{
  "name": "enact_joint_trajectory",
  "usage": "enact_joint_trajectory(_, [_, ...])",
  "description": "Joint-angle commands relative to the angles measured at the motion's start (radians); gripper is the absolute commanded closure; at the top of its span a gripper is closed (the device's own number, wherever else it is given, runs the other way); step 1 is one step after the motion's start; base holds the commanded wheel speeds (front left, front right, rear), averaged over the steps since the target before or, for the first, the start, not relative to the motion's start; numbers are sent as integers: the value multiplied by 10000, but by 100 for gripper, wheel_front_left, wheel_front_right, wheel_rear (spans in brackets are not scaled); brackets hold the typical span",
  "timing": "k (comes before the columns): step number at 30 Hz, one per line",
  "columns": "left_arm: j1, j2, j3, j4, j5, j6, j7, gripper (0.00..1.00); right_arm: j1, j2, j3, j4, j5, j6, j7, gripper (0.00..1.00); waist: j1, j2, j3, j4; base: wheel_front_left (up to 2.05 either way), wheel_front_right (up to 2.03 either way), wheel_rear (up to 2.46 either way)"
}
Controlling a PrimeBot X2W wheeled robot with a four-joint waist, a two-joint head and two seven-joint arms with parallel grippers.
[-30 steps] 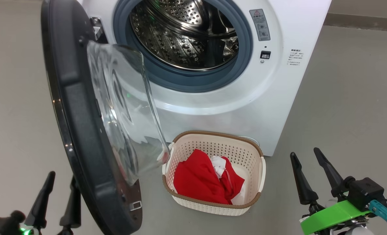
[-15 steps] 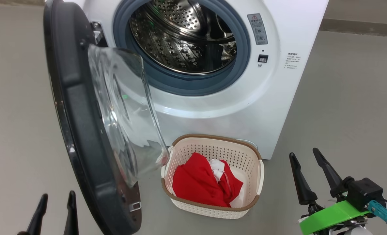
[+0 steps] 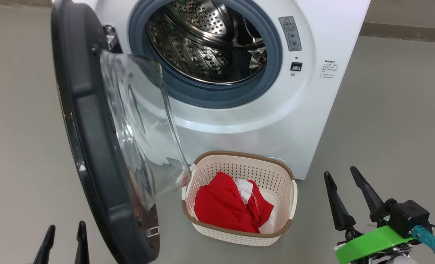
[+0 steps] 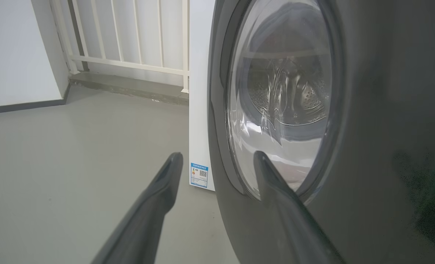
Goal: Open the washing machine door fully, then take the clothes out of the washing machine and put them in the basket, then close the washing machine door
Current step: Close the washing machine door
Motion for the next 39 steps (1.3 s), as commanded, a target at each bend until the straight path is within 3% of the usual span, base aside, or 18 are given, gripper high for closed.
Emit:
enact_joint_trajectory(1, [-211, 147, 305, -223, 38, -53, -119, 0, -246, -60, 241, -242, -84, 63, -65, 0, 0, 0, 22, -4, 0, 0, 0])
enact_joint_trajectory(6, [-233, 188, 225, -198, 20, -54, -120, 0, -287, -55, 227, -215, -87, 63, -65, 0, 0, 0, 75, -14, 0, 0, 0])
enact_joint_trajectory(7, [-217, 225, 165, -102, 46, -54, -120, 5, -297, -56, 228, -207, -89, 63, -65, 0, 0, 0, 77, -19, 0, 0, 0])
enact_joint_trajectory(8, [-206, 287, 114, 38, 144, -54, -120, 82, -305, -58, 228, -198, -90, 63, -65, 0, 0, 0, 75, -21, 0, 0, 0])
enact_joint_trajectory(9, [-235, 319, 115, 141, 242, -54, -120, 100, -309, -63, 224, -188, -89, 63, -65, 0, 0, 0, 70, -16, 0, 0, 0])
enact_joint_trajectory(14, [-798, 278, 326, 238, 70, -54, -120, 100, -311, -80, 185, -144, -101, 63, -65, 0, 0, 0, 34, 31, 0, 0, 0])
enact_joint_trajectory(18, [-1332, 175, 408, 74, -1547, -55, -2, 100, -323, -75, 185, -102, -100, 63, -65, 0, 0, 0, 2, 38, 0, 0, 0])
enact_joint_trajectory(26, [-2182, 0, 1297, -1066, -4925, 151, 1774, 100, -336, -50, 196, -84, -69, 63, -65, 0, 0, 0, 28, -58, 0, 0, 0])
enact_joint_trajectory(30, [-2479, -104, 1571, -2078, -7165, 802, 3123, 100, -357, -39, 187, -86, -58, 63, -65, 0, 0, 0, 69, -149, 0, 0, 0])
enact_joint_trajectory(39, [-2504, -147, 1377, -4077, -10395, 2891, 5550, 100, -467, -74, 241, -70, -39, 63, -65, 0, 0, 0, 209, -384, 0, 0, 0])
